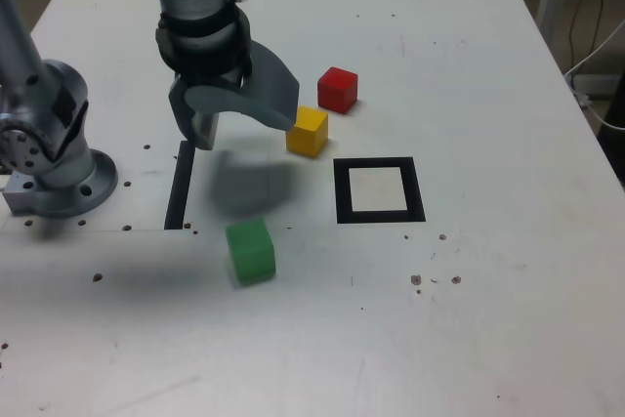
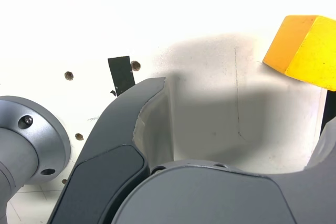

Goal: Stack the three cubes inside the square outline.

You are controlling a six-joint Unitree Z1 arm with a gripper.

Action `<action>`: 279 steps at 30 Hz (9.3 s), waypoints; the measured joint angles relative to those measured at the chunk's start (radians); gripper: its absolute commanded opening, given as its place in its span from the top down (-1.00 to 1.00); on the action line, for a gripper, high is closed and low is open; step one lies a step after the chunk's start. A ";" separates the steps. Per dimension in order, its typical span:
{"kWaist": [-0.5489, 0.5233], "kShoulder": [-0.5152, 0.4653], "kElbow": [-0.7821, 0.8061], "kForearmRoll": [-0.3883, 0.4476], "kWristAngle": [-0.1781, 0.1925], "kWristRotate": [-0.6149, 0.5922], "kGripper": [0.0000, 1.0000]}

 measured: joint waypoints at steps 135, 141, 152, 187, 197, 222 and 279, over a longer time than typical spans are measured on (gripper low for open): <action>0.166 0.376 -0.623 0.188 -0.078 0.474 0.61; 0.021 0.405 -0.664 0.279 -0.037 0.266 0.61; -0.084 0.538 -0.777 0.362 -0.052 -0.104 0.61; -0.047 0.644 -0.781 0.320 -0.081 -0.147 -0.14; -0.047 0.631 -0.772 0.332 -0.076 -0.147 -0.99; 0.186 0.320 -0.515 0.338 0.055 0.341 -0.97; 0.183 0.439 -0.411 0.160 -0.017 0.493 0.87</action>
